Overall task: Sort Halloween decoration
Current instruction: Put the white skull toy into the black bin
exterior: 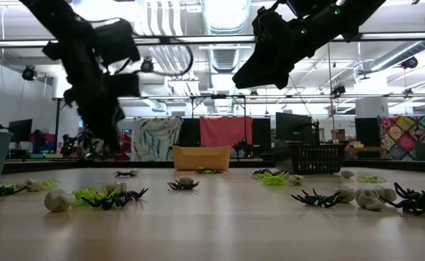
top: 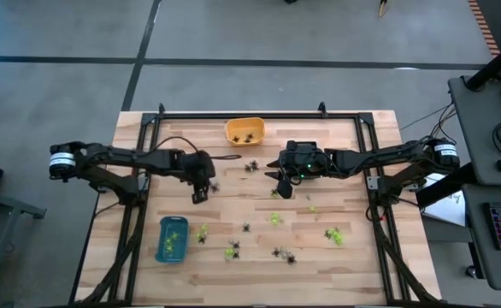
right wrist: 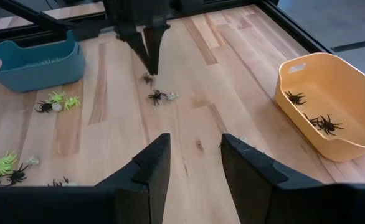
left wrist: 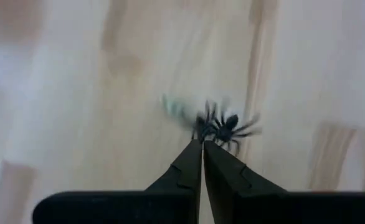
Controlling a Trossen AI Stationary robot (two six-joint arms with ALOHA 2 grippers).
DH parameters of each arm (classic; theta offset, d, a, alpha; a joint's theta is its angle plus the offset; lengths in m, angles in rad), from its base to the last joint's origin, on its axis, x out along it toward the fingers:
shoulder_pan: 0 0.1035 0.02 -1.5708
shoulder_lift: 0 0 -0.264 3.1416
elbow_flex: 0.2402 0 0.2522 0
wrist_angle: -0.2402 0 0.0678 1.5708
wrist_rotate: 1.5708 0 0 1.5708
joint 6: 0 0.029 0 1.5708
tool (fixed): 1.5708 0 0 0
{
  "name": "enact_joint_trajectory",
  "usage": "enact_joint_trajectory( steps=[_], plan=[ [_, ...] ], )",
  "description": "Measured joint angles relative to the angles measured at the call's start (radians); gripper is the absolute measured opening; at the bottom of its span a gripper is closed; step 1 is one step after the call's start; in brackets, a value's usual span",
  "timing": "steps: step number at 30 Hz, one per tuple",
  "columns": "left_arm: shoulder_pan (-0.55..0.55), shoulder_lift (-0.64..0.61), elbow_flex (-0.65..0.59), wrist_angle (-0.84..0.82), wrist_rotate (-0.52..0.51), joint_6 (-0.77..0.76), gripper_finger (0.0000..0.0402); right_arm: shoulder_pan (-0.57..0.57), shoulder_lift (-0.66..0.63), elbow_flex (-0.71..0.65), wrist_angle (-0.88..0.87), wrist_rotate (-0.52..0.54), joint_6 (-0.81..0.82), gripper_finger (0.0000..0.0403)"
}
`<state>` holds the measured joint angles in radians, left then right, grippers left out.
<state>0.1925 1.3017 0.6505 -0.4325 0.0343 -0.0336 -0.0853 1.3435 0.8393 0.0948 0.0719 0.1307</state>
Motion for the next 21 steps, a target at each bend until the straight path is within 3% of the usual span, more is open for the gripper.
enact_joint_trajectory(
  steps=[4, 11, 21],
  plan=[
    [0.0, 0.007, 0.073, 0.019, -0.033, 0.05, 0.0, 0.0, 0.0, 0.0, 0.0, 0.0, -0.006, 0.013],
    [0.016, 0.063, 0.21, 0.121, -0.053, 0.27, 0.0, 0.0, 0.0, 0.0, -0.003, 0.0, -0.014, 0.0134],
    [0.144, 0.223, 0.433, 0.12, -0.054, 0.428, 0.0, 0.0, 0.0, 0.0, -0.007, 0.0, -0.02, 0.0128]
  ],
)
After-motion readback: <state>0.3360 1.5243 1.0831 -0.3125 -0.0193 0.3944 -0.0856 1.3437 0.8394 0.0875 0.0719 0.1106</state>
